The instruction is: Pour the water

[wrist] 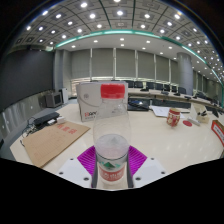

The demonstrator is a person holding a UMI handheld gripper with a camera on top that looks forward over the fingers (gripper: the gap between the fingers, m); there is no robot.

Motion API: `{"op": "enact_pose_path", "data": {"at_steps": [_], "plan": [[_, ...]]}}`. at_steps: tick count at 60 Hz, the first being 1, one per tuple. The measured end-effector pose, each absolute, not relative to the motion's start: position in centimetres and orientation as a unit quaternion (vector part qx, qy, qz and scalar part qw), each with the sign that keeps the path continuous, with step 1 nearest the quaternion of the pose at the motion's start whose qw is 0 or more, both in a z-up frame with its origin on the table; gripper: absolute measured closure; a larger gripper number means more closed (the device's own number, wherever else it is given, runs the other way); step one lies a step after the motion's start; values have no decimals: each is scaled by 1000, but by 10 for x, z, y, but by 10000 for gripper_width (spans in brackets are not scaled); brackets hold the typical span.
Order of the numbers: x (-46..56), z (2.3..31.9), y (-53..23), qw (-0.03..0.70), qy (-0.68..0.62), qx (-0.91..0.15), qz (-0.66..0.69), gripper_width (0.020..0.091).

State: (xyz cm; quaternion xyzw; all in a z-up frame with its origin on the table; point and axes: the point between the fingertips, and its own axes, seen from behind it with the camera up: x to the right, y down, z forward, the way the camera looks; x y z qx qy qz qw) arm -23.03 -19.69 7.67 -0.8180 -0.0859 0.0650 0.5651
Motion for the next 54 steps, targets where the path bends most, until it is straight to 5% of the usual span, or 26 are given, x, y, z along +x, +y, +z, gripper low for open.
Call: {"op": "enact_pose_path", "data": {"at_steps": [11, 38, 46, 54], "plan": [[-233, 109, -185, 570, -87, -813, 87, 736], [-182, 292, -28, 580, 121, -725, 352, 738], [-143, 305, 35, 514, 240, -677, 469, 740], [-102, 285, 90, 432, 353, -616, 557, 740]]}}
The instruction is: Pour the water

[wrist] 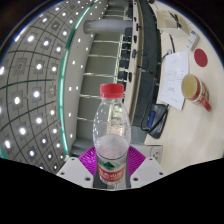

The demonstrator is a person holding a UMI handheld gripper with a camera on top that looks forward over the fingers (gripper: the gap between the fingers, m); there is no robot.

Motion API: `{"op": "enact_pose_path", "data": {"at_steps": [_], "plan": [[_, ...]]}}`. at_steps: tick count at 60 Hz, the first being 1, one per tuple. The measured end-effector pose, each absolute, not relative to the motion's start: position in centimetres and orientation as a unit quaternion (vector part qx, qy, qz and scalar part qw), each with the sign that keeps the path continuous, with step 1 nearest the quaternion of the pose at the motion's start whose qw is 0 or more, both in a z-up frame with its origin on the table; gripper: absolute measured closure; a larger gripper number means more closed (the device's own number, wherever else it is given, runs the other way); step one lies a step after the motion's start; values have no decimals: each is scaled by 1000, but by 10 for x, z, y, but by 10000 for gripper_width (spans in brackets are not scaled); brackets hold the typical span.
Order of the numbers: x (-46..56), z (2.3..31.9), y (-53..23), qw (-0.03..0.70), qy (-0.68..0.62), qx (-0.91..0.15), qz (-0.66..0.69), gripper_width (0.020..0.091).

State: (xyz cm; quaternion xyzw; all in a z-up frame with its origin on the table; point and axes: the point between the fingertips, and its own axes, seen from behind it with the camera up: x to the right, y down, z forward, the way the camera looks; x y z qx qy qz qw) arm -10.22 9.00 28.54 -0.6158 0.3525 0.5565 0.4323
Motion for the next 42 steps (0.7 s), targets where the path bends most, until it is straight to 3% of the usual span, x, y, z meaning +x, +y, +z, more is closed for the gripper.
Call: {"op": "enact_pose_path", "data": {"at_steps": [19, 21, 31, 42], "plan": [[-50, 219, 156, 260, 528, -465, 662, 740], [-45, 222, 151, 247, 536, -453, 668, 738], [-44, 194, 162, 220, 554, -449, 665, 739], [-54, 194, 159, 239, 514, -512, 646, 739]]}}
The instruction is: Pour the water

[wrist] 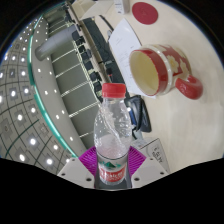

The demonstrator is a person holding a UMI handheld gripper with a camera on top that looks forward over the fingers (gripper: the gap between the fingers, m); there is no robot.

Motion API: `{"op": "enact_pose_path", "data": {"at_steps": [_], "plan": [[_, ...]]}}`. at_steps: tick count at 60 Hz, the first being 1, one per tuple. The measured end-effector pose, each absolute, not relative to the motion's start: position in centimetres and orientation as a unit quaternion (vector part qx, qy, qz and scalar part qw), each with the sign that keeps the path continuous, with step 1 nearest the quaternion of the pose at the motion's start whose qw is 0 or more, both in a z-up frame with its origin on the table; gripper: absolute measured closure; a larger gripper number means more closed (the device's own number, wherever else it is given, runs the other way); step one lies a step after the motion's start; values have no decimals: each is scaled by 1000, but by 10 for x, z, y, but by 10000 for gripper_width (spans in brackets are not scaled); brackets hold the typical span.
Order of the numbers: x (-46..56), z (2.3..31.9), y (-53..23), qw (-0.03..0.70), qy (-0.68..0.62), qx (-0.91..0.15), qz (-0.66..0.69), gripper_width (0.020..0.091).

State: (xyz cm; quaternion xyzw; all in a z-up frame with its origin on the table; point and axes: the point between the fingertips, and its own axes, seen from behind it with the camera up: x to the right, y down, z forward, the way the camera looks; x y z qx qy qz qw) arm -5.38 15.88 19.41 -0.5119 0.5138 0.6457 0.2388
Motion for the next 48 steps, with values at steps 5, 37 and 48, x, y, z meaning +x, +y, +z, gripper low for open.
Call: {"op": "enact_pose_path", "data": {"at_steps": [5, 37, 48], "plan": [[-51, 208, 150, 285, 460, -568, 620, 738], [143, 285, 185, 647, 21, -748, 145, 739], [212, 205, 189, 620, -8, -784, 46, 738]]}}
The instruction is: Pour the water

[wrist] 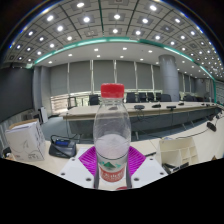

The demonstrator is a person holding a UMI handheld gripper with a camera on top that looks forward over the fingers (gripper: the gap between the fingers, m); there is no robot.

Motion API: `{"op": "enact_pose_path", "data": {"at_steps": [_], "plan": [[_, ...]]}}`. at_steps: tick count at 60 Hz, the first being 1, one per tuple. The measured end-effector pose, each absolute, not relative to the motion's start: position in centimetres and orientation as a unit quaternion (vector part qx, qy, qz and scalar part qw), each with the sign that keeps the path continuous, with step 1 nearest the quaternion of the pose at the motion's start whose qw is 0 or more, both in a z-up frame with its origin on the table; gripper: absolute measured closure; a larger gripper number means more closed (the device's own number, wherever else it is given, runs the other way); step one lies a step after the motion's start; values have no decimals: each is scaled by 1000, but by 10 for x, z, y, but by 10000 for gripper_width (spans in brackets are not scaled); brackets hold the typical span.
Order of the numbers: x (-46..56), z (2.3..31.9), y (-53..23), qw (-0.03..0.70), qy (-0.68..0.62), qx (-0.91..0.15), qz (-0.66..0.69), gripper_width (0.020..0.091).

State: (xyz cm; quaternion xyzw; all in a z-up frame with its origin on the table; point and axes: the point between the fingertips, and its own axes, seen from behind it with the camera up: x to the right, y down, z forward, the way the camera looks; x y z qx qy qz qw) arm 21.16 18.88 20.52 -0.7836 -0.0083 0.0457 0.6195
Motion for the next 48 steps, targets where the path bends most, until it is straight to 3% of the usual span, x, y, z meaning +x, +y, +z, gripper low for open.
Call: {"op": "enact_pose_path", "data": {"at_steps": [2, 18, 21, 26, 36, 40, 43, 48], "plan": [[219, 180, 194, 614, -11, -789, 36, 739], [238, 84, 175, 566, -12, -824, 22, 737], [242, 69, 166, 560, -12, -828, 17, 726], [241, 73, 172, 580, -13, -815, 17, 725], [242, 71, 166, 572, -3, -820, 8, 522], [244, 62, 159, 549, 10, -836, 12, 228], [245, 63, 151, 539, 18, -842, 9, 282], [246, 77, 134, 535, 26, -844, -3, 239]]}}
